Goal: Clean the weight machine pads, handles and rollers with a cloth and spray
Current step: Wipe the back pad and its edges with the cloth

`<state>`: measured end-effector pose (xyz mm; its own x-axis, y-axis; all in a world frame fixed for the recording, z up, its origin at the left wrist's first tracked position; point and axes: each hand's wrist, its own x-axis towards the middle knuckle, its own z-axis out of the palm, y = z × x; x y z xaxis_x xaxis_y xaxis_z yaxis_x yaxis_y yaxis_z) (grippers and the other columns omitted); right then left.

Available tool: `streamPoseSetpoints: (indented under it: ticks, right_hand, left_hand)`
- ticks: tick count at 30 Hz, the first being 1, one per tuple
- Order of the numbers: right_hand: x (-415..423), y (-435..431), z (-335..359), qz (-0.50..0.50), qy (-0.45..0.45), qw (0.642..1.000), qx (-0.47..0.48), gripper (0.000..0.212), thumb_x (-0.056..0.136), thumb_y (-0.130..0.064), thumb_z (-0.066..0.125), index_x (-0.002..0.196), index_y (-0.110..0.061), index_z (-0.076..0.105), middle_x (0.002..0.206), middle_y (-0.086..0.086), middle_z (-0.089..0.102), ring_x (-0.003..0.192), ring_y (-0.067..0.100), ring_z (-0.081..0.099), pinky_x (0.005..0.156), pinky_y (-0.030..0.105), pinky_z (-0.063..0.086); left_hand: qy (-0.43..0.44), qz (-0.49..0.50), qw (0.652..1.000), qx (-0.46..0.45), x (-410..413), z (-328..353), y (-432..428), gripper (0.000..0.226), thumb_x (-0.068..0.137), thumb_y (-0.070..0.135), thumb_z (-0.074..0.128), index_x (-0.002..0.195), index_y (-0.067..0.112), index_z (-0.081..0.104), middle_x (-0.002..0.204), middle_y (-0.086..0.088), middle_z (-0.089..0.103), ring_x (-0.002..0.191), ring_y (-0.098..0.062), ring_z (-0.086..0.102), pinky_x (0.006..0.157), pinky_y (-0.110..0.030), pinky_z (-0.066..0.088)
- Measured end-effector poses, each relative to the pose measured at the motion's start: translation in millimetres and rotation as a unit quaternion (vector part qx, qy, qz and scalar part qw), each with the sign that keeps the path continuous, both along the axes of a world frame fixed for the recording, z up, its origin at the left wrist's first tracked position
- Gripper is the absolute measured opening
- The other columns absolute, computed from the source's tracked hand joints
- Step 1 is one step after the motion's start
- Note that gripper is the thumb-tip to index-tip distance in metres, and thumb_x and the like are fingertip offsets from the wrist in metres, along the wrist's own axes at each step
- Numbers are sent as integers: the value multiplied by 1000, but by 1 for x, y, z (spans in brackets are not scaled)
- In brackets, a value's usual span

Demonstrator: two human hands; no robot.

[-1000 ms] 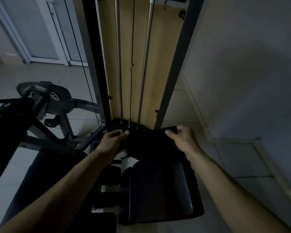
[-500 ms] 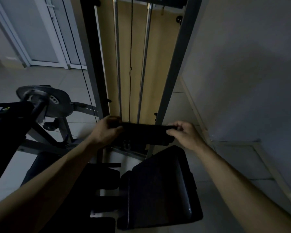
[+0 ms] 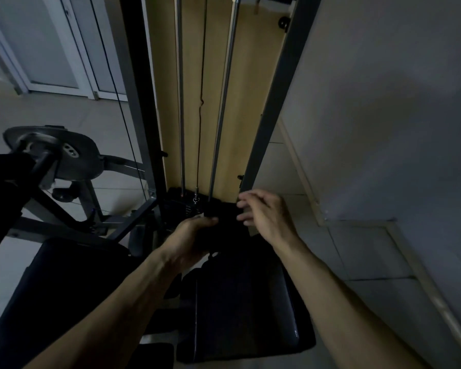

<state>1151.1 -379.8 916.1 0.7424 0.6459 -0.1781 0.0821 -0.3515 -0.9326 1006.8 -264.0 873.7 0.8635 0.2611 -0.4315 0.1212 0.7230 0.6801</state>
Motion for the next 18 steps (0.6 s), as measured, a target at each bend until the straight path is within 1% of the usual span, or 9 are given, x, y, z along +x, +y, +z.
streamPoseSetpoints:
  ticks: [2, 5, 8, 10, 12, 14, 16, 17, 18]
  right_hand:
    - [14, -14, -5, 0, -26, 998, -57, 15, 100, -16, 60, 113, -22, 61, 109, 0, 68, 92, 17, 67, 73, 26, 51]
    - [9, -35, -18, 60, 88, 993, -47, 42, 97, -16, 69, 131, -25, 46, 112, 7, 71, 96, 18, 70, 72, 25, 53]
    - [13, -45, -29, 54, 84, 995, 28, 48, 96, -5, 68, 134, -28, 48, 105, 11, 77, 93, 26, 75, 74, 34, 59]
    - [17, -51, -33, 64, 80, 994, 19, 52, 95, 1, 67, 137, -26, 53, 108, 10, 76, 99, 27, 74, 78, 34, 60]
    - [20, -59, -36, 82, 85, 993, -1, 61, 90, 4, 70, 140, -25, 54, 117, 9, 73, 107, 23, 72, 80, 28, 58]
    - [21, -67, -39, 66, 68, 995, -8, 71, 84, -2, 77, 143, -32, 51, 123, 6, 68, 112, 19, 68, 84, 28, 58]
    - [22, -70, -45, -32, 37, 999, 15, 66, 80, -12, 83, 135, -35, 55, 116, 3, 68, 108, 18, 68, 86, 31, 59]
    - [19, -71, -48, -97, 22, 994, 35, 55, 82, -13, 84, 127, -32, 58, 111, 2, 69, 102, 18, 70, 82, 30, 59]
    - [15, -72, -52, -157, 14, 986, 49, 44, 84, -14, 83, 118, -28, 60, 109, 2, 70, 100, 18, 71, 80, 29, 59]
  left_hand:
    - [-19, 16, 999, -39, 2, -11, 4, 47, 94, -1, 48, 140, 0, 54, 144, -32, 51, 128, -43, 56, 108, -49, 44]
    - [-27, 30, 998, -47, 10, -15, 3, 45, 99, -6, 46, 142, 2, 52, 138, -27, 60, 122, -39, 62, 97, -43, 56]
    - [-10, 43, 998, 43, 17, -25, 1, 73, 91, -8, 66, 153, 21, 41, 141, -15, 58, 125, -34, 61, 96, -47, 57]
    - [-15, -6, 989, 145, 17, -27, -3, 86, 84, -11, 73, 154, 26, 39, 141, -1, 55, 127, -25, 58, 99, -45, 56]
    - [-13, -88, 955, 282, 20, -32, -7, 70, 82, -5, 78, 144, 18, 54, 131, 0, 67, 120, -20, 65, 100, -38, 56]
    - [38, -135, 866, 480, 27, -37, -15, 37, 84, 22, 83, 119, 23, 70, 106, 8, 74, 105, -14, 71, 86, -25, 57]
    - [87, -103, 788, 601, 33, -38, -24, 25, 82, 49, 78, 97, 31, 69, 88, 13, 70, 90, -13, 69, 71, -26, 53]
    - [87, -68, 792, 600, 37, -39, -30, 27, 80, 54, 75, 92, 31, 67, 86, 12, 69, 86, -15, 68, 70, -30, 53]
    - [79, -26, 820, 567, 40, -39, -36, 26, 80, 51, 76, 89, 29, 65, 84, 10, 69, 83, -16, 68, 67, -33, 55]
